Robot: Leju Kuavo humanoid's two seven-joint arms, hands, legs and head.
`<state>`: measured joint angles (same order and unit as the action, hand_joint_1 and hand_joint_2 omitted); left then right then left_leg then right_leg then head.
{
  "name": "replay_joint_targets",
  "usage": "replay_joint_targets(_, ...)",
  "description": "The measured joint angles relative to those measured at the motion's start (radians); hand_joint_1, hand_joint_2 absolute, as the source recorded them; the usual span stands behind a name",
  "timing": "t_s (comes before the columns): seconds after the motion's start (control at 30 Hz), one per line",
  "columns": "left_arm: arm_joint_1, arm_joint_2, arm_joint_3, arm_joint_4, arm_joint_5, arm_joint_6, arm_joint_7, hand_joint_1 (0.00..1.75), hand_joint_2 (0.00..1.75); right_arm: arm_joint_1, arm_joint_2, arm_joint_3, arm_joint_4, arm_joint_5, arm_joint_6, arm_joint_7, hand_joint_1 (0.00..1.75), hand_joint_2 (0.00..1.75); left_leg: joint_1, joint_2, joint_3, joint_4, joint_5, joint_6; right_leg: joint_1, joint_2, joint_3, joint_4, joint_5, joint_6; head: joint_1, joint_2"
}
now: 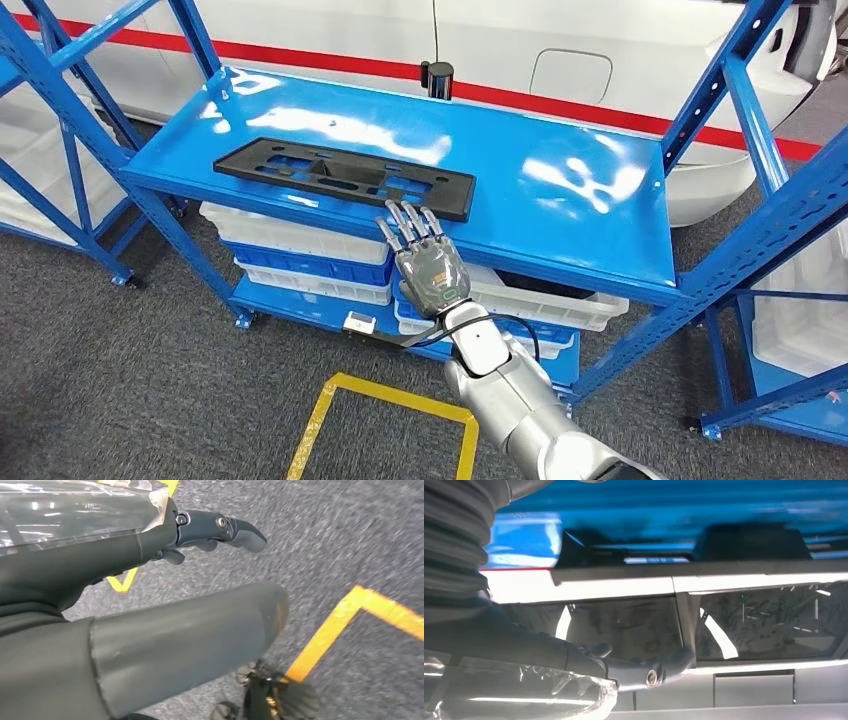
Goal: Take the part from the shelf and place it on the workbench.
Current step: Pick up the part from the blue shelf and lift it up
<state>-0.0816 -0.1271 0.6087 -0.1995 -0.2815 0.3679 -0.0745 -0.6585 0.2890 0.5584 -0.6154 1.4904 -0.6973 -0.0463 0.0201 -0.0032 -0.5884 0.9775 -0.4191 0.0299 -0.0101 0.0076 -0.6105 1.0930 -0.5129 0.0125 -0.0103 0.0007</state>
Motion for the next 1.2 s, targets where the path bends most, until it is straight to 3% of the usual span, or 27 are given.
replay_joint_targets(0.1, -0.001, 0.0, 0.0, 0.0, 0.0, 0.0, 0.001, 0.0, 0.0, -0.003, -0.001, 0.0, 0.012, 0.0, 0.0, -0.002, 0.0, 1.75, -0.003, 0.0, 0.001, 0.001, -0.004, 0.008, 0.0, 0.0, -0.099, 0.167, -0.052, -0.006, 0.002, 0.0)
replay_joint_targets(0.13, -0.001, 0.0, 0.0, 0.0, 0.0, 0.0, 0.002, 0.0, 0.0, -0.002, -0.001, 0.0, 0.017, 0.0, 0.0, -0.002, 0.0, 1.75, -0.004, -0.001, 0.003, 0.001, -0.006, 0.009, 0.0, 0.0, -0.121, 0.197, -0.055, -0.002, 0.002, 0.0)
replay_joint_targets(0.17, -0.001, 0.0, 0.0, 0.001, 0.001, 0.0, 0.003, 0.0, 0.0, -0.002, -0.001, 0.0, 0.021, 0.001, 0.0, -0.002, 0.0, 1.75, -0.005, -0.002, 0.005, 0.001, -0.009, 0.008, 0.0, 0.0, -0.124, 0.188, -0.041, 0.004, 0.003, 0.0)
replay_joint_targets(0.23, 0.0, -0.001, 0.0, 0.002, 0.001, 0.001, 0.004, 0.0, 0.0, -0.005, 0.0, 0.0, 0.026, 0.002, 0.0, -0.002, 0.0, 1.75, -0.005, -0.005, 0.012, 0.003, -0.015, 0.003, 0.0, -0.001, -0.069, 0.062, 0.019, 0.018, 0.004, 0.0)
replay_joint_targets(0.27, -0.001, -0.002, 0.0, 0.002, 0.001, 0.001, 0.004, 0.0, 0.0, -0.007, 0.001, 0.0, 0.028, 0.002, 0.0, -0.002, 0.0, 1.75, -0.008, -0.007, 0.014, 0.007, -0.02, -0.002, 0.0, -0.003, -0.033, -0.01, 0.048, 0.02, 0.005, 0.0)
replay_joint_targets(0.33, -0.001, -0.002, 0.0, 0.002, 0.001, 0.001, 0.004, 0.0, 0.0, -0.011, 0.002, 0.0, 0.03, 0.004, 0.0, 0.001, 0.0, 1.75, -0.011, -0.007, 0.016, 0.013, -0.031, -0.013, 0.003, -0.006, 0.007, -0.088, 0.077, 0.008, 0.005, 0.0)
replay_joint_targets(0.4, -0.001, -0.002, 0.0, 0.002, 0.001, 0.001, 0.004, 0.0, 0.0, -0.015, 0.004, 0.0, 0.031, 0.006, 0.0, 0.005, 0.0, 1.75, -0.009, -0.006, 0.018, 0.014, -0.037, -0.024, 0.004, -0.006, 0.011, -0.095, 0.081, -0.01, 0.003, 0.0)
replay_joint_targets(0.5, -0.002, -0.002, 0.0, 0.002, -0.001, 0.002, 0.002, 0.0, 0.0, -0.02, 0.008, -0.001, 0.032, 0.009, 0.0, 0.009, 0.0, 1.75, -0.002, -0.002, 0.006, 0.044, -0.058, -0.04, -0.006, -0.004, 0.023, -0.102, 0.082, -0.029, 0.0, 0.0)
replay_joint_targets(0.57, -0.002, -0.002, 0.0, 0.002, -0.002, 0.002, 0.001, 0.0, 0.0, -0.024, 0.011, -0.001, 0.033, 0.011, 0.0, 0.013, 0.0, 1.75, 0.002, -0.001, -0.036, 0.129, -0.1, -0.048, -0.007, -0.004, 0.028, -0.102, 0.079, -0.039, -0.004, 0.0)
replay_joint_targets(0.63, -0.001, -0.002, 0.0, 0.002, -0.003, 0.002, 0.001, 0.0, 0.0, -0.025, 0.011, -0.001, 0.036, 0.015, 0.0, 0.017, 0.0, 1.75, 0.004, -0.001, -0.107, 0.252, -0.148, -0.057, -0.005, -0.004, 0.032, -0.102, 0.074, -0.046, -0.006, 0.0)
replay_joint_targets(0.67, 0.0, -0.002, 0.0, 0.003, -0.003, 0.002, 0.001, 0.0, 0.0, -0.025, 0.011, -0.001, 0.039, 0.016, 0.0, 0.018, 0.0, 1.75, 0.006, 0.0, -0.133, 0.288, -0.151, -0.059, -0.003, -0.004, 0.034, -0.102, 0.072, -0.047, -0.006, 0.0)
replay_joint_targets(0.7, 0.0, -0.002, 0.0, 0.003, -0.003, 0.002, 0.001, 0.0, 0.0, -0.025, 0.011, -0.001, 0.041, 0.017, 0.0, 0.019, 0.0, 1.75, 0.007, 0.0, -0.142, 0.288, -0.135, -0.06, -0.003, -0.002, 0.036, -0.102, 0.069, -0.047, -0.006, 0.0)
replay_joint_targets(0.77, 0.001, -0.001, 0.0, 0.003, -0.003, 0.002, 0.001, 0.0, 0.0, -0.026, 0.011, -0.001, 0.043, 0.018, 0.0, 0.021, 0.0, 1.75, 0.007, 0.0, -0.1, 0.179, -0.058, -0.054, -0.002, 0.001, 0.045, -0.102, 0.063, -0.043, -0.006, 0.0)
replay_joint_targets(0.83, -0.001, 0.0, 0.0, 0.003, -0.005, 0.002, 0.002, 0.0, 0.0, -0.03, 0.011, -0.001, 0.044, 0.019, 0.0, 0.023, 0.0, 1.75, 0.003, 0.001, -0.042, 0.057, -0.009, -0.043, 0.003, 0.002, 0.053, -0.102, 0.056, -0.035, -0.006, 0.0)
replay_joint_targets(0.87, -0.001, 0.001, 0.0, 0.003, -0.006, 0.002, 0.002, 0.0, 0.0, -0.031, 0.011, -0.001, 0.045, 0.02, 0.0, 0.025, 0.0, 1.75, 0.0, 0.001, -0.026, 0.026, -0.002, -0.036, 0.005, 0.003, 0.054, -0.102, 0.053, -0.03, -0.006, 0.0)
replay_joint_targets(1.0, -0.002, -0.001, 0.0, 0.003, -0.011, 0.002, 0.003, 0.0, 0.0, -0.038, 0.011, -0.001, 0.05, 0.023, -0.001, 0.034, 0.0, 1.75, -0.004, 0.001, -0.006, 0.005, -0.006, -0.009, 0.007, 0.001, 0.05, -0.091, 0.038, -0.011, -0.004, 0.0)
replay_joint_targets(1.07, -0.002, -0.002, 0.0, 0.003, -0.012, 0.002, 0.004, 0.0, 0.0, -0.043, 0.01, -0.002, 0.053, 0.023, -0.001, 0.037, 0.0, 1.75, 0.0, 0.003, 0.01, -0.009, -0.002, 0.003, 0.007, 0.0, 0.008, -0.007, 0.003, -0.012, -0.001, 0.0)
replay_joint_targets(1.13, -0.003, -0.003, 0.0, 0.003, -0.013, 0.002, 0.004, 0.0, 0.0, -0.045, 0.005, -0.002, 0.059, 0.023, -0.001, 0.039, 0.0, 1.75, -0.002, 0.002, 0.013, -0.009, -0.005, 0.008, 0.003, 0.0, -0.072, 0.133, -0.043, -0.014, 0.001, 0.0)
replay_joint_targets(1.17, -0.003, -0.003, 0.0, 0.003, -0.014, 0.001, 0.004, 0.0, 0.0, -0.044, 0.002, -0.003, 0.063, 0.023, -0.001, 0.04, 0.0, 1.75, -0.002, 0.001, 0.015, -0.009, -0.008, 0.008, 0.001, 0.0, -0.105, 0.182, -0.053, -0.01, 0.002, 0.0)
replay_joint_targets(1.2, -0.002, -0.003, 0.0, 0.003, -0.015, 0.001, 0.005, 0.0, 0.0, -0.043, -0.001, -0.003, 0.066, 0.023, -0.001, 0.042, 0.0, 1.75, -0.001, 0.0, 0.017, -0.008, -0.011, 0.007, -0.002, 0.0, -0.121, 0.195, -0.047, -0.003, 0.002, 0.0)
